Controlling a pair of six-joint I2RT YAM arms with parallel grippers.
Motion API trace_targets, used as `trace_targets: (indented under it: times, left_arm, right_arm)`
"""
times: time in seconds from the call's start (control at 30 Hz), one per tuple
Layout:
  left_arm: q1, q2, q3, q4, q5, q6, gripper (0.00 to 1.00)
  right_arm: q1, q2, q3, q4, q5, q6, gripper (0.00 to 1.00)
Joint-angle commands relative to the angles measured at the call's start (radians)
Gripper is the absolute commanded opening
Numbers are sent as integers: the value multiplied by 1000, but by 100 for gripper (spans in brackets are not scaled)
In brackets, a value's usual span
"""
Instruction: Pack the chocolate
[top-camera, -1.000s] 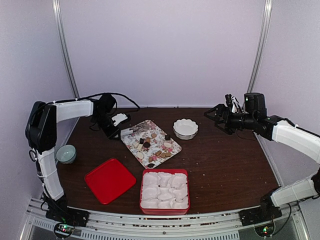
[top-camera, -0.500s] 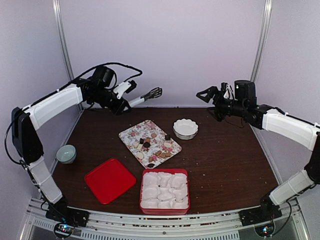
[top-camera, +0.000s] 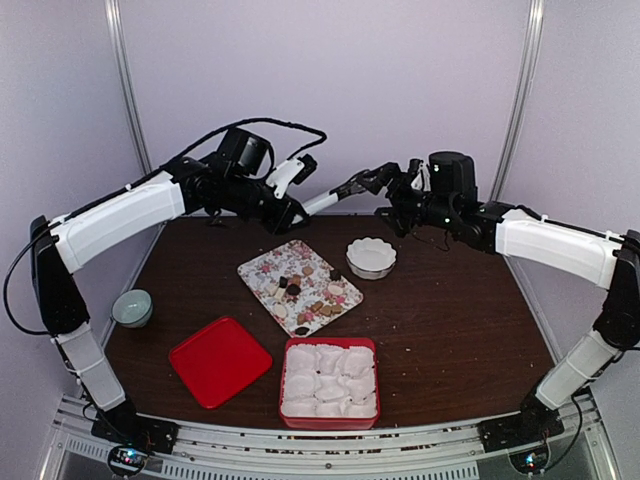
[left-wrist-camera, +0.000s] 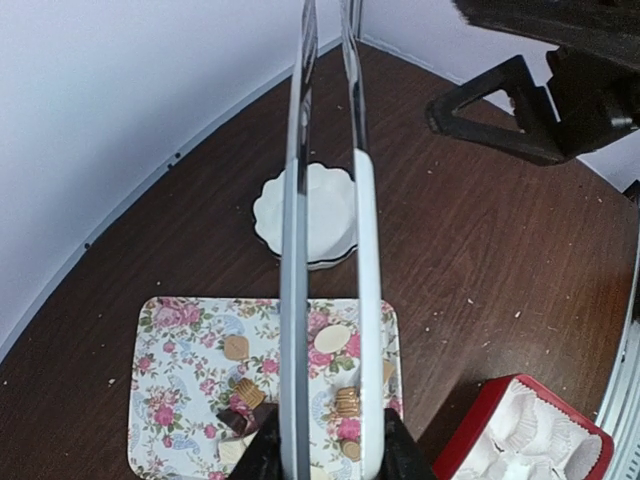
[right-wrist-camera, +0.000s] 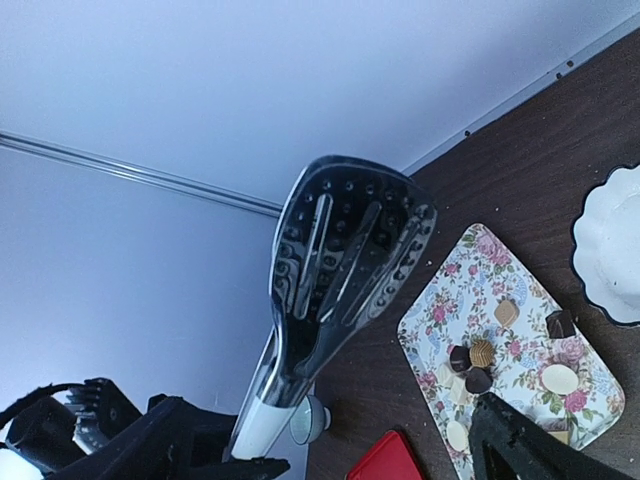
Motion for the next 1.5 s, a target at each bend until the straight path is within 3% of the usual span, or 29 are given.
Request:
trace_targets:
  times: [0.0, 0.13, 0.6, 0.7, 0.77, 1.0, 1.47]
  left_arm:
    - [-45, 9, 56, 91, -31, -50, 11]
    - [-75, 26, 86, 78, -37, -46, 11]
    - [-106, 27, 97, 34, -41, 2, 11]
    - [-111, 18, 88, 35, -39, 27, 11]
    - [-113, 13, 83, 35, -42, 38, 11]
    - [-114, -4, 69, 42, -18, 59, 11]
    - [-114, -28, 40, 40, 0, 111, 11]
  right_arm:
    - [9, -15, 3, 36, 102, 22, 96]
    - [11, -11, -6, 56, 124, 34, 91]
    - [11, 16, -33, 123, 104, 70, 59]
    - [12, 31, -27, 131, 80, 82, 57]
    - [12, 35, -38, 149, 74, 98, 59]
    - [7, 19, -59, 160, 99, 103, 82]
    - [-36, -37, -149, 272, 171, 168, 89]
